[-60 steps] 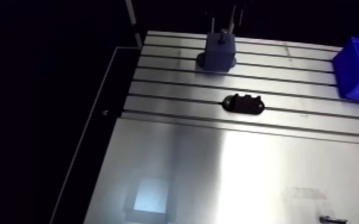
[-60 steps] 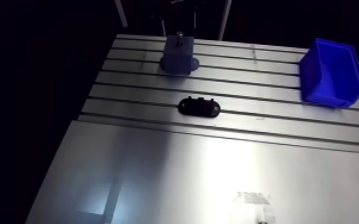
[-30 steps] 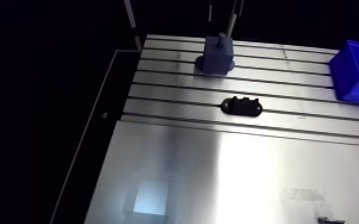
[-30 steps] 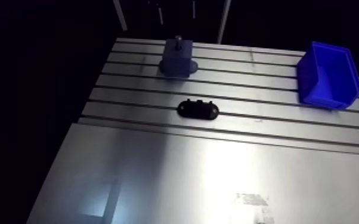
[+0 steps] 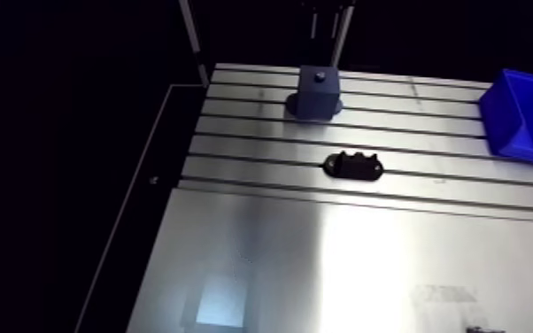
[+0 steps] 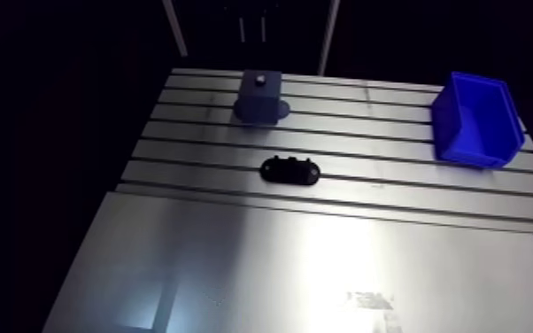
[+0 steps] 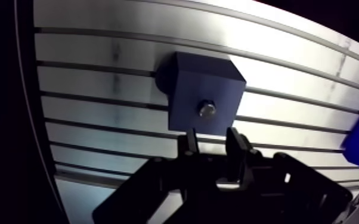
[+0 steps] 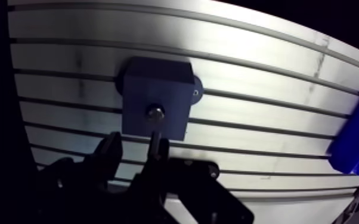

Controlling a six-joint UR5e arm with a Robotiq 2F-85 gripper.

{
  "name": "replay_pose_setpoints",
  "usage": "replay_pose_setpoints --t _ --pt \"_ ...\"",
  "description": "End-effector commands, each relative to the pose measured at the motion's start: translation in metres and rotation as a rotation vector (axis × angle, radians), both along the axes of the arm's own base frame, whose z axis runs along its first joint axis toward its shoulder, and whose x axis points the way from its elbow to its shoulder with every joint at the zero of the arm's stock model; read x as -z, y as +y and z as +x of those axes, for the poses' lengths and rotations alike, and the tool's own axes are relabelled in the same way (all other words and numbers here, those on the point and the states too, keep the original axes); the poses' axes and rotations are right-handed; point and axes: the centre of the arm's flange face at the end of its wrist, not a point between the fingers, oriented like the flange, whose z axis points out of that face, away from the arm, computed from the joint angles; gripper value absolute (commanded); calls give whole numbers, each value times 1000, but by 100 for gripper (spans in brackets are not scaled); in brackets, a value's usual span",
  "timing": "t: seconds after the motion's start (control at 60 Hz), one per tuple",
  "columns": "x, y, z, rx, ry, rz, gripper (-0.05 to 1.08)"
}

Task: Pick up the M10 bolt and insert it into the hex recess until seated.

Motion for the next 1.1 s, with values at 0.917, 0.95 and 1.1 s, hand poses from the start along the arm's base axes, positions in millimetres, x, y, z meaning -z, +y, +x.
replay_pose_setpoints --t 0.917,0.95,1.1 --pt "3 10 0 20 -4 -3 91" --pt "5 10 1 19 -7 -1 92" --pt "13 10 5 20 -22 2 97"
